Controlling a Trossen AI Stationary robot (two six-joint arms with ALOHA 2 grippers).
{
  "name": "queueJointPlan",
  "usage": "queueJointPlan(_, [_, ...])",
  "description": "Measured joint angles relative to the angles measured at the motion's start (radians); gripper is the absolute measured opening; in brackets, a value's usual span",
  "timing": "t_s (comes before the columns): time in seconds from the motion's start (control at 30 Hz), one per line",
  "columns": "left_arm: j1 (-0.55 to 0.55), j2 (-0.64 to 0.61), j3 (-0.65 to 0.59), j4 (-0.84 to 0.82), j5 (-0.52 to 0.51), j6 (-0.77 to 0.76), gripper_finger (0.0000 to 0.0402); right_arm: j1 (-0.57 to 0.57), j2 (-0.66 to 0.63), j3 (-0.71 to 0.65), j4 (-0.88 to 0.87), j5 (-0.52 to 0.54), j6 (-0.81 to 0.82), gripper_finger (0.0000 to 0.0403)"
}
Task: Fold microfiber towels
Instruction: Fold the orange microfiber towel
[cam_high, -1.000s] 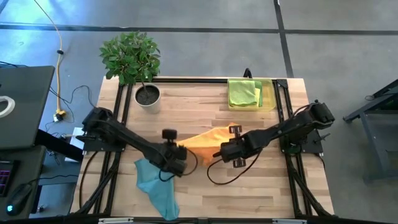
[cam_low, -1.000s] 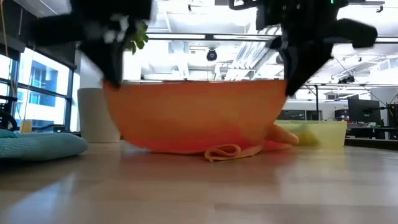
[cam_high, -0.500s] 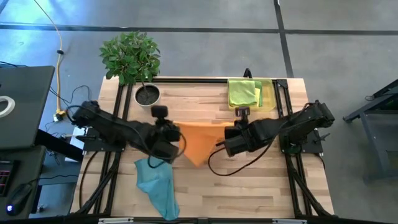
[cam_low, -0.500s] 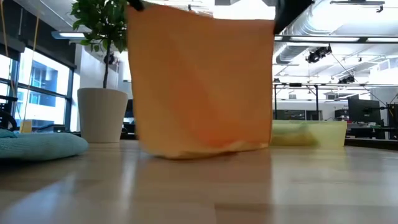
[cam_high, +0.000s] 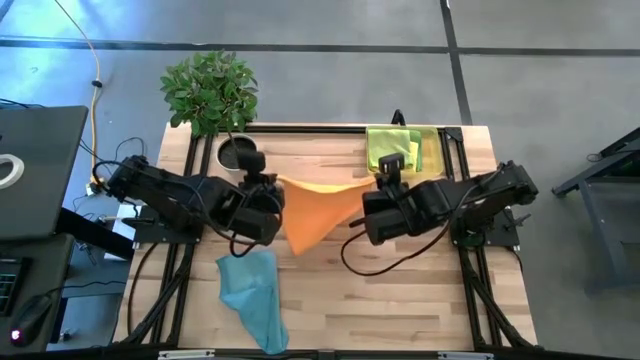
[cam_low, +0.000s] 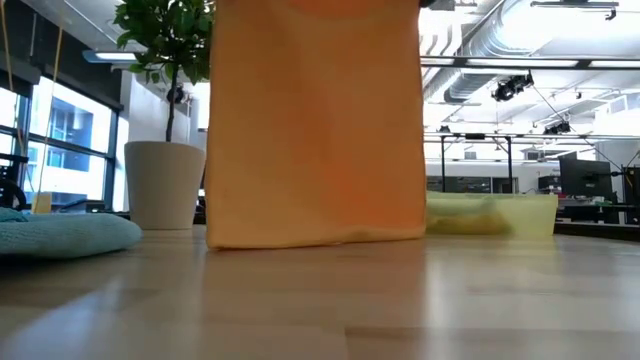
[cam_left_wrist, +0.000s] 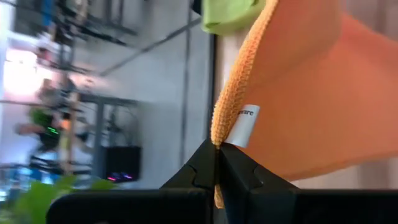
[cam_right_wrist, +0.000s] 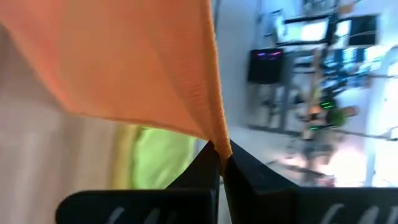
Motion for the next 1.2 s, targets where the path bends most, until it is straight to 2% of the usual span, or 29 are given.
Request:
queueJointPlan(0.13, [0.012, 0.001, 0.000, 0.002, -0.053, 0.062, 0.0003, -0.022, 0.000, 0.021, 0.000, 0.057, -0.084, 0.0000])
queueJointPlan(0.3, [0.040, 0.001, 0.000, 0.002, -0.111, 0.076, 0.0003, -0.077, 0.000, 0.034, -0.010, 0.060, -0.100, 0.0000])
queueJointPlan(0.43, [0.082, 0.001, 0.000, 0.003, -0.182, 0.130, 0.0003, -0.138, 0.000, 0.034, -0.016, 0.071, -0.183, 0.0000])
queueJointPlan(0.67, [0.168, 0.001, 0.001, 0.086, -0.338, 0.214, 0.0003, -0.247, 0.000, 0.034, -0.011, 0.224, -0.269, 0.0000])
queueJointPlan(0.87, [0.169, 0.000, 0.067, 0.162, -0.346, 0.292, 0.0003, -0.247, 0.000, 0.034, -0.015, 0.299, -0.263, 0.0000])
queueJointPlan(0.97, [0.149, 0.001, 0.074, 0.167, -0.294, 0.254, 0.0003, -0.219, 0.000, 0.034, -0.017, 0.283, -0.246, 0.0000])
queueJointPlan(1.03, [0.136, 0.001, 0.075, 0.133, -0.180, 0.191, 0.0003, -0.193, 0.000, 0.034, -0.018, 0.235, -0.186, 0.0000])
queueJointPlan(1.13, [0.111, 0.012, 0.065, 0.094, 0.069, 0.080, 0.0003, -0.157, 0.000, 0.013, -0.016, 0.052, -0.047, 0.0000])
queueJointPlan(1.2, [0.084, 0.037, 0.035, 0.106, 0.173, 0.020, 0.0003, -0.130, 0.000, -0.029, -0.016, -0.077, 0.024, 0.0000])
